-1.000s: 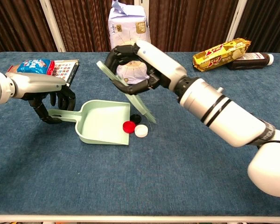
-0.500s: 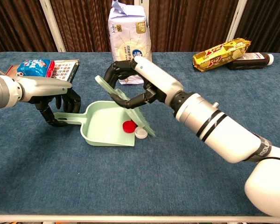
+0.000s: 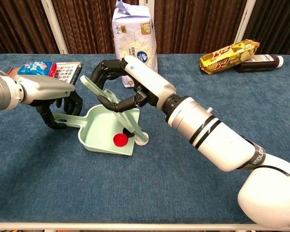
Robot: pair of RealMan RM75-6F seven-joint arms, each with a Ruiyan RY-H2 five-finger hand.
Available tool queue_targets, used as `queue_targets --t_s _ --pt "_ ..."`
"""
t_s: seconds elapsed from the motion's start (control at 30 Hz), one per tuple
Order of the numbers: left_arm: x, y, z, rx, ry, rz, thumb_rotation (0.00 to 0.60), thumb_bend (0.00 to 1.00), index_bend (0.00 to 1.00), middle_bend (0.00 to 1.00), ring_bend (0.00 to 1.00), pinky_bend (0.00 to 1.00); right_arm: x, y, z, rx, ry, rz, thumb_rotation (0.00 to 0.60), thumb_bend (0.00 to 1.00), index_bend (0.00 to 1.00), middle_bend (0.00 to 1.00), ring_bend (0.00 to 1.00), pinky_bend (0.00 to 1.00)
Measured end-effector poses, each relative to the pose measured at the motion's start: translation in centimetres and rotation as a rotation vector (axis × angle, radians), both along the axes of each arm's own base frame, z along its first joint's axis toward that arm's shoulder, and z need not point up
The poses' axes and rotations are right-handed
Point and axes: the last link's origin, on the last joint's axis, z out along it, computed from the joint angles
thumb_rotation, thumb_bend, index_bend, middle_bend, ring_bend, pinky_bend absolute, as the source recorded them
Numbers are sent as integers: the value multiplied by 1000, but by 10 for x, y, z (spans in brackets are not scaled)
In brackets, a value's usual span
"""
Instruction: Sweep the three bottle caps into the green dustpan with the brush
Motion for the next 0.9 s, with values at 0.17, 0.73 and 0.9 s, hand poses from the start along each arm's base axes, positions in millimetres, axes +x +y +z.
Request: queue_targets --t_s 0.17,0.73,0.9 --pt "2 0 3 18 38 -23 600 397 528 493 358 353 -9 0 12 -28 -5 9 600 600 680 567 232 204" --pt "11 -5 -4 3 83 -24 600 397 528 493 357 357 -14 15 4 -1 43 16 600 628 680 567 232 191" --pt "14 -5 -6 0 58 -11 600 396 528 493 357 358 -2 14 -2 3 19 32 600 628 680 567 232 190"
